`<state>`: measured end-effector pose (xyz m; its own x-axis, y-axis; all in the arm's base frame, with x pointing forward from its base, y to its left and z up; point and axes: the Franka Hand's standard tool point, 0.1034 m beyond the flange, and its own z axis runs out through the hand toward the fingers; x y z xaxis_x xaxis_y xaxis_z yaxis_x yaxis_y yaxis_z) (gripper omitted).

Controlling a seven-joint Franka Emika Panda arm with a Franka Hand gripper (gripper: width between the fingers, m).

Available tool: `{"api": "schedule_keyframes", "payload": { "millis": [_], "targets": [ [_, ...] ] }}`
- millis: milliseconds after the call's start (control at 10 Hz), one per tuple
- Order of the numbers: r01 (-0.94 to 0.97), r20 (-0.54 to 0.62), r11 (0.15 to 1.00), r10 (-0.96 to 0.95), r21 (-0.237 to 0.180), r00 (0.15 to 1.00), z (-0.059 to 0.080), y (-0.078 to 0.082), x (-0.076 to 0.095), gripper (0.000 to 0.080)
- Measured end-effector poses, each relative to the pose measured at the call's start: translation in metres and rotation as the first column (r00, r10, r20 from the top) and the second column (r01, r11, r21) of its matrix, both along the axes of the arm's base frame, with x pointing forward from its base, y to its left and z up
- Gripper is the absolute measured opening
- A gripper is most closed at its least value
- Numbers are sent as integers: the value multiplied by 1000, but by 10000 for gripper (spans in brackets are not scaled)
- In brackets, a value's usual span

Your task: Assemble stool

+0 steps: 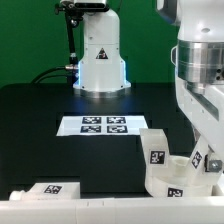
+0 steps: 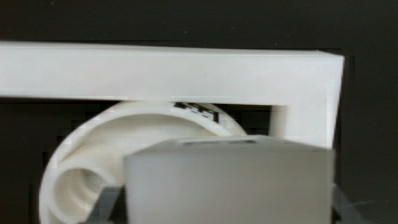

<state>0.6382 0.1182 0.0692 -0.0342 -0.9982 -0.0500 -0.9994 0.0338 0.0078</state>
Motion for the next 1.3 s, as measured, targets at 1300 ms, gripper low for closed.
{"api": "schedule_keyframes", "payload": {
  "millis": [1300],
  "targets": [
    [-301,100,952,294,64,951,27,14,0,646]
  ]
}}
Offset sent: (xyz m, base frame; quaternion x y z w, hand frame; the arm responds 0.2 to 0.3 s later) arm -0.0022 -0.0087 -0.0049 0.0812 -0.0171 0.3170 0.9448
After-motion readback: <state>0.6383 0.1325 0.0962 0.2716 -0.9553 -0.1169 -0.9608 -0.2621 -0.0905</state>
